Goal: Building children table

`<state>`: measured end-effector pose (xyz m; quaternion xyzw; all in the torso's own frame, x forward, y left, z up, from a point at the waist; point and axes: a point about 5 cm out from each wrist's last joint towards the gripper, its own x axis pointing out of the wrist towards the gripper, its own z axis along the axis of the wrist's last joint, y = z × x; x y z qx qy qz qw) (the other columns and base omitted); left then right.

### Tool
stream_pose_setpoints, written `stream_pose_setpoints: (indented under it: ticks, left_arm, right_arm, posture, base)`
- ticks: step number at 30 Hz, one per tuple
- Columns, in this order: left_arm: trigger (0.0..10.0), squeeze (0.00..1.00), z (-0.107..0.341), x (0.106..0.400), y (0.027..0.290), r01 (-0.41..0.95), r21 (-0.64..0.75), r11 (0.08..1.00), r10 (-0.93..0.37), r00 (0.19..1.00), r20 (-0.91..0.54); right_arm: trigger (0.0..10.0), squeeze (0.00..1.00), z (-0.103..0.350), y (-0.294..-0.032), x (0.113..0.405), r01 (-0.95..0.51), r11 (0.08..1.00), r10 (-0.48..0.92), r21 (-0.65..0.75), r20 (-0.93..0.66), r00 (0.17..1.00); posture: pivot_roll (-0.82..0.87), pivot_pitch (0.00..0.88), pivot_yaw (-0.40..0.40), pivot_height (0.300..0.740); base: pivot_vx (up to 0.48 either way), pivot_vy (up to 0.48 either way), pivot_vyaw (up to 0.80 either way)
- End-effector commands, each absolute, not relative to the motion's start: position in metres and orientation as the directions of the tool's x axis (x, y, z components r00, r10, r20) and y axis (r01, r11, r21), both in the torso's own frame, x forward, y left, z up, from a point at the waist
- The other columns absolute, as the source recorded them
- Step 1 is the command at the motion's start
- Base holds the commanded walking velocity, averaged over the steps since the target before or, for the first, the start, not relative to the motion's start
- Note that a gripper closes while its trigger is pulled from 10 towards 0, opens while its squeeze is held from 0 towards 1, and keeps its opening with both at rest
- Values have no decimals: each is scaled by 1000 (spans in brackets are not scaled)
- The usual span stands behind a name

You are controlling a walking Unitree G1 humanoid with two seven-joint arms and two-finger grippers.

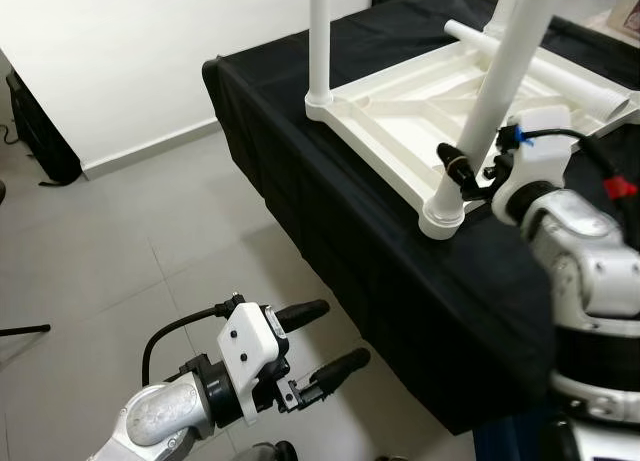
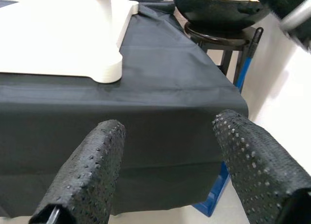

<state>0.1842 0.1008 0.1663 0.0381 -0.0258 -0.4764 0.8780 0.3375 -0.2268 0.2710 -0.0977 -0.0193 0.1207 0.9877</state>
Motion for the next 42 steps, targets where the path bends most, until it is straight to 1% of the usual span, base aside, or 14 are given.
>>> stream_pose_setpoints:
  ticks: [1, 7, 8, 9, 10, 11, 19, 20, 23, 24, 35, 38, 41, 42]
  left_arm:
    - [10000, 0, 163, 181, 100, 836, 83, 543, -839, 545, -4]
    - [10000, 0, 164, 179, 102, 832, 82, 548, -835, 551, -8]
    - [10000, 0, 164, 178, 103, 832, 81, 550, -834, 552, -11]
    - [10000, 0, 164, 178, 103, 832, 81, 550, -834, 552, -11]
    - [10000, 0, 164, 177, 103, 831, 79, 551, -833, 553, -13]
    - [10000, 0, 164, 176, 103, 830, 78, 552, -832, 554, -15]
    - [10000, 0, 163, 176, 104, 829, 77, 553, -831, 556, -19]
    - [10000, 0, 163, 176, 104, 830, 77, 553, -831, 556, -19]
    - [10000, 0, 163, 176, 104, 830, 77, 553, -831, 555, -19]
    - [10000, 0, 163, 176, 104, 830, 78, 552, -832, 555, -19]
    - [10000, 0, 164, 178, 104, 829, 82, 553, -831, 556, -16]
    - [10000, 0, 164, 178, 104, 829, 84, 552, -832, 555, -15]
    - [10000, 0, 164, 178, 104, 829, 86, 552, -832, 555, -14]
    - [10000, 0, 164, 178, 104, 829, 86, 552, -832, 555, -14]
  right_arm:
    - [10000, 1000, 271, -223, 341, -376, 902, 384, -211, -3, 923]
    - [10000, 1000, 268, -222, 351, -511, 823, 510, -250, -76, 857]
    - [10000, 682, 267, -224, 352, -539, 807, 536, -243, -83, 840]
    - [10000, 682, 267, -224, 352, -539, 807, 536, -243, -83, 840]
    - [10000, 282, 268, -226, 352, -555, 796, 553, -242, -83, 829]
    - [10000, 0, 269, -230, 354, -549, 800, 548, -241, -80, 833]
    - [10000, 0, 272, -246, 359, -557, 797, 561, -232, -54, 826]
    - [6157, 0, 273, -248, 358, -566, 793, 570, -225, -52, 820]
    - [6157, 0, 273, -250, 358, -572, 791, 576, -219, -50, 816]
    - [0, 0, 272, -252, 358, -576, 790, 580, -212, -49, 813]
    - [0, 0, 264, -264, 356, -489, 851, 498, -190, 1, 867]
    - [0, 0, 256, -263, 356, -426, 884, 431, -194, -19, 902]
    - [0, 0, 247, -251, 357, -244, 940, 240, -237, -44, 970]
    - [0, 0, 247, -251, 357, -244, 940, 240, -237, -44, 970]
  posture:
    - [-15, 184, -10, 740]
    - [1, 195, -11, 740]
    - [8, 199, -12, 740]
    - [8, 199, -12, 740]
    - [8, 199, -12, 740]
    - [12, 203, -13, 740]
    - [14, 202, -11, 740]
    - [13, 201, -7, 740]
    - [13, 201, -7, 740]
    - [11, 198, -9, 740]
    - [5, 192, -7, 740]
    - [4, 190, -9, 740]
    - [2, 192, -11, 740]
    - [2, 192, -11, 740]
  base:
    - [0, 0, 0]
    - [0, 0, 0]
    - [0, 0, 0]
    - [0, 0, 0]
    - [0, 0, 0]
    - [0, 0, 0]
    - [0, 0, 0]
    - [0, 0, 0]
    - [0, 0, 0]
    - [0, 0, 0]
    - [0, 0, 0]
    - [0, 0, 0]
    - [0, 0, 0]
    - [0, 0, 0]
